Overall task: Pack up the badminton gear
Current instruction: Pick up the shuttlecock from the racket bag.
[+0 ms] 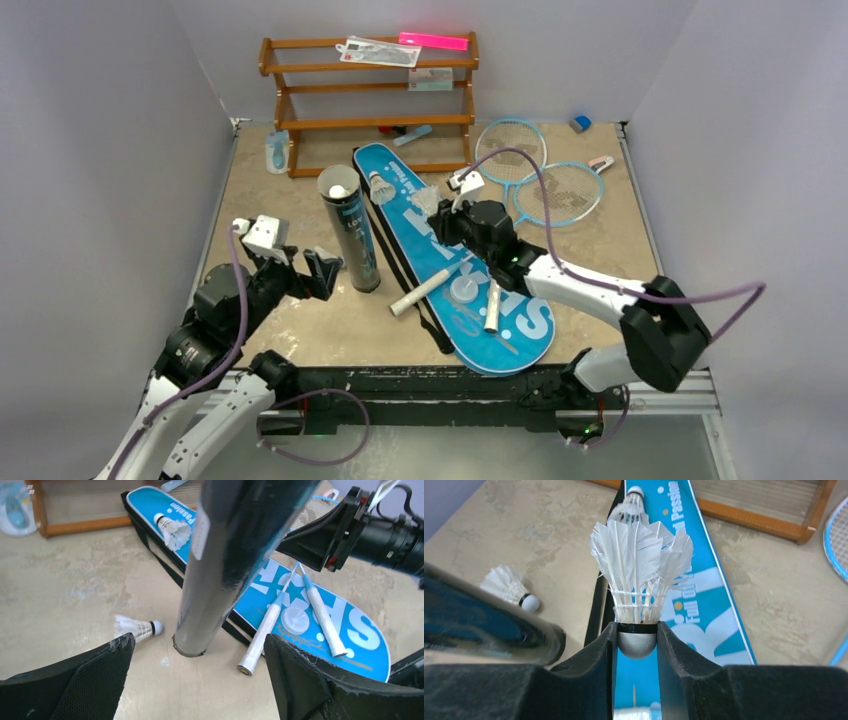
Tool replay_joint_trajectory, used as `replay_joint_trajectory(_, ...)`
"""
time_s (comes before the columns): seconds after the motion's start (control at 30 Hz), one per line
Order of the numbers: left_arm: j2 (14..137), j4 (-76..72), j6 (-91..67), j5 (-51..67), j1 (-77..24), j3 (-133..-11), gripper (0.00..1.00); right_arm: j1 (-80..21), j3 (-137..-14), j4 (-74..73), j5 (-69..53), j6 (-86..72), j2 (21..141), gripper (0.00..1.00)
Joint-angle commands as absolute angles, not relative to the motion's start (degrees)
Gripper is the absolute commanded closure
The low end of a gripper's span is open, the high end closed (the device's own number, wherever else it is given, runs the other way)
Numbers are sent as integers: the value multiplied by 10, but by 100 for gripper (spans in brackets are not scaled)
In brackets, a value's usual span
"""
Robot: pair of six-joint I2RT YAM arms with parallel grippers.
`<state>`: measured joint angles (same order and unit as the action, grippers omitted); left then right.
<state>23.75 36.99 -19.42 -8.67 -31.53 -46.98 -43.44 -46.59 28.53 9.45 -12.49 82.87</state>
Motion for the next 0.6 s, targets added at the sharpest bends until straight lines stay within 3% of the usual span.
replay_joint_trajectory(0.0, 233, 312, -73, -12, -316, -447, 0, -436, -471, 144, 70, -149, 758, 77)
replay_joint_trajectory(0.4, 254, 154, 41, 30, -316, -368, 1, -436, -484, 59, 1, -145, 639, 74)
replay_joint_trajectory(0.57, 253, 72, 38, -12, -316, -321, 0, -435, -464, 67, -31, -136, 585, 73)
